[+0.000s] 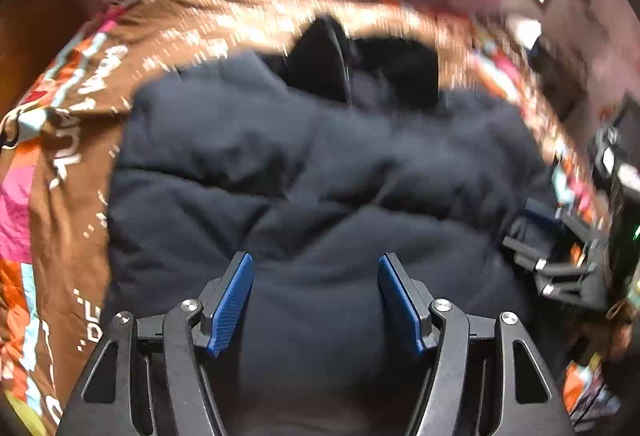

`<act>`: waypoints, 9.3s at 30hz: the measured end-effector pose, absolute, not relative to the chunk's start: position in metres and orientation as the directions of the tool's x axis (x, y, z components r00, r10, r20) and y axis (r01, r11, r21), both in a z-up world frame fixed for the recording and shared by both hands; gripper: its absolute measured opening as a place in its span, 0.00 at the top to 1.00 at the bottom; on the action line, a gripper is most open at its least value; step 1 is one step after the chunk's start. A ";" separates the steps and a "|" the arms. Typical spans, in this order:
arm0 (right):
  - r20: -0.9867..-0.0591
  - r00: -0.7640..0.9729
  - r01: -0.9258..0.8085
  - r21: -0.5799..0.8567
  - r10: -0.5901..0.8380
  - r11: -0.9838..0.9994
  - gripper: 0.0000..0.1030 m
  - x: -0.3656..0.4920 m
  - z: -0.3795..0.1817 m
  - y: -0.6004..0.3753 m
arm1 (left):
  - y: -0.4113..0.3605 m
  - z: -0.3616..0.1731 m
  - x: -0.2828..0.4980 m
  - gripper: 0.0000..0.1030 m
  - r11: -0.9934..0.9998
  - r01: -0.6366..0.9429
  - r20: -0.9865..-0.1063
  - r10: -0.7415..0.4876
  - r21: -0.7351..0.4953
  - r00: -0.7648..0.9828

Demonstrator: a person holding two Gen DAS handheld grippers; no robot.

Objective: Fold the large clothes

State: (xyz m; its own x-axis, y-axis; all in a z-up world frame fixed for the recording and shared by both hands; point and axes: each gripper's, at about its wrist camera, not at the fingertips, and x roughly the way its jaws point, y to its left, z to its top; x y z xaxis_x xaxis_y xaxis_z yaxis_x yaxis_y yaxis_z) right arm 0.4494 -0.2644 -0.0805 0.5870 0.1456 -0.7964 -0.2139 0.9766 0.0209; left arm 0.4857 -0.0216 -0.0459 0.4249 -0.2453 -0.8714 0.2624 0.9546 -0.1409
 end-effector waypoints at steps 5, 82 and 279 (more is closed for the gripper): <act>-0.776 0.612 -0.292 -0.044 0.151 0.955 0.23 0.435 -0.102 -0.256 | -0.040 -0.068 0.474 0.37 0.945 0.326 -0.886 -0.134 0.020 0.443; -0.729 0.428 -0.408 0.372 0.534 0.834 0.96 0.625 -0.007 -0.333 | -0.085 -0.026 0.635 0.96 0.789 0.597 -0.933 -0.310 -0.146 0.182; -0.822 0.569 -0.271 -0.179 0.008 0.946 0.02 0.066 -0.157 -0.244 | 0.016 -0.101 0.066 0.00 0.934 0.229 -0.823 0.106 0.276 0.558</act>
